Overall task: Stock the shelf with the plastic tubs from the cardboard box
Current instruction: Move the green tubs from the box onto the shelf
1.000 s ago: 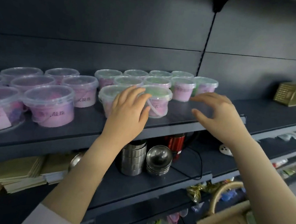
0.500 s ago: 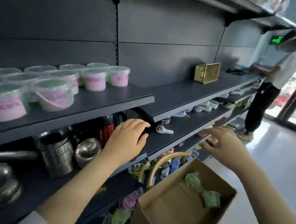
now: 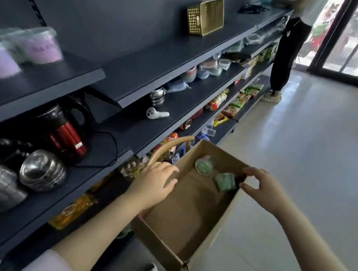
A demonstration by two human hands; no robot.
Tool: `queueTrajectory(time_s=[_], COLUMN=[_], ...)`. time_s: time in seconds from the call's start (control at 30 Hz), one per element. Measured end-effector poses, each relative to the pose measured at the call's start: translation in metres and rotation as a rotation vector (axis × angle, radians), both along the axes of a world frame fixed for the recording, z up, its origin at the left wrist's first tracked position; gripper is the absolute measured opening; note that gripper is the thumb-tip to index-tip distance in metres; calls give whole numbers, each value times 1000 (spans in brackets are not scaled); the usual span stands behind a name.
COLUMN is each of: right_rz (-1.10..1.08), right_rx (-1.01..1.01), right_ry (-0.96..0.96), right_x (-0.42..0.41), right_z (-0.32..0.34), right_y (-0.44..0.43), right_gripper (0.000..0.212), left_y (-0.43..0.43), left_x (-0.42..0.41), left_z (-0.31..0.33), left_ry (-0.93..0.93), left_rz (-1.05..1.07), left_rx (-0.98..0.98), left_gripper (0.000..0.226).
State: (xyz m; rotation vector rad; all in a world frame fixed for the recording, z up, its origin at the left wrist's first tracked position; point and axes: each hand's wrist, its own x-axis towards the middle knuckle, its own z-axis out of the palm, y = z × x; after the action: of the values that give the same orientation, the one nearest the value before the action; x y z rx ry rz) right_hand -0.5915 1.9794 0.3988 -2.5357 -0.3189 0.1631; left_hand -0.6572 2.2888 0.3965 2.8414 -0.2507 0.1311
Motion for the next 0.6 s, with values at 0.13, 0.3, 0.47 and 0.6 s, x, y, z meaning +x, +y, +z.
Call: queueTrajectory(time_s=[0.13, 0.3, 0.47, 0.6], right_rz=[-118, -300, -466, -524], right_rx=[63, 152, 219, 226], right_ry=[115, 190, 207, 247], right_x=[7, 21, 42, 57], right_z=[-51, -90, -120, -148], right_y=[2, 20, 47, 62], right_gripper=[46, 44, 41, 44], left_y=[0, 10, 33, 55], left_x=[35, 81, 127, 153], left_z=[-36, -75, -110, -145], left_ry=[169, 339, 386, 462], left_rz=[-50, -140, -207, -205], left_rx=[-43, -91, -134, -116], left_gripper=[33, 33, 32, 31])
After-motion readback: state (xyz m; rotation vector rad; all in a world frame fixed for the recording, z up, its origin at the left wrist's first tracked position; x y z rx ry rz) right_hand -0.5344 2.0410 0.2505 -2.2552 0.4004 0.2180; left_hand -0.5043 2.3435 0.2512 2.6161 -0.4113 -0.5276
